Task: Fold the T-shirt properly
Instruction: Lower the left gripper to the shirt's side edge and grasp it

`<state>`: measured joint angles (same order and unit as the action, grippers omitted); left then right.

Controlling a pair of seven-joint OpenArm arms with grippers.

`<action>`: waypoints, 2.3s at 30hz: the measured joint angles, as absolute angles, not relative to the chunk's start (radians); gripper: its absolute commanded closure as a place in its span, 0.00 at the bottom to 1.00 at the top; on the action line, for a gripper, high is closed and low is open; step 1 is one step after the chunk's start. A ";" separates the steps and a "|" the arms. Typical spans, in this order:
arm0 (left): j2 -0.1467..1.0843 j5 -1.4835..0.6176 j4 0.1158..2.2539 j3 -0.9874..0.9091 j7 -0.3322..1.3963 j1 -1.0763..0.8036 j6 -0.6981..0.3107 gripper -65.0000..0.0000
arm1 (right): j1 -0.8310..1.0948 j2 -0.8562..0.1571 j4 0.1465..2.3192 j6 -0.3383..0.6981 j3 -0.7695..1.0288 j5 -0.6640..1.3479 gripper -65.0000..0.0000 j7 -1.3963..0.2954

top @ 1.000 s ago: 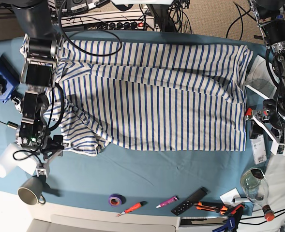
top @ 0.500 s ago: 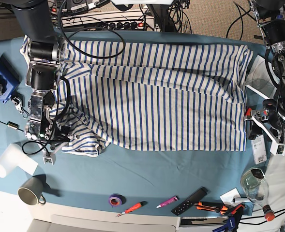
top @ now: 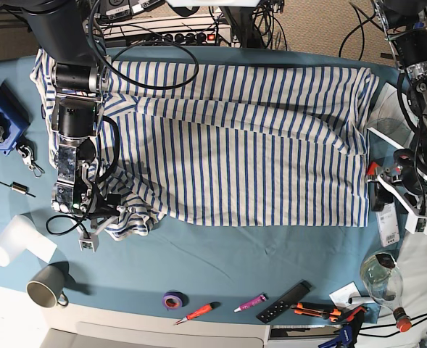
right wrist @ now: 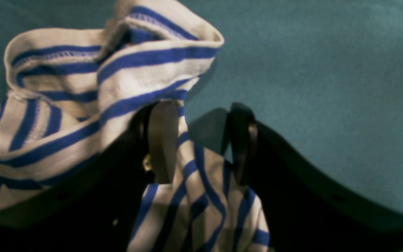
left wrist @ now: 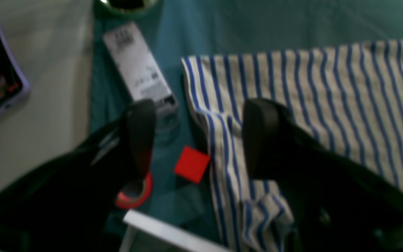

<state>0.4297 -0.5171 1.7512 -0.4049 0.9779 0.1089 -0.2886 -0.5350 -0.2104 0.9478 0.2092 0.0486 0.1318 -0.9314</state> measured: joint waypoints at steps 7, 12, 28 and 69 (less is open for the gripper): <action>0.430 -0.346 1.687 -0.212 0.850 0.141 -0.258 0.46 | -0.540 -0.210 0.948 0.210 0.049 0.133 0.62 -0.961; 0.430 -0.244 1.533 -0.080 0.890 0.271 -0.163 0.46 | -0.541 -0.210 0.948 0.209 0.049 0.133 0.62 -0.970; 0.430 -0.305 1.032 -0.060 0.839 0.500 -0.315 0.46 | -0.543 -0.210 0.949 0.210 0.049 0.133 0.62 -0.979; 0.379 -0.191 0.967 -0.065 0.879 0.521 -0.205 1.00 | -0.571 -0.205 1.053 0.224 0.047 0.131 1.00 -1.088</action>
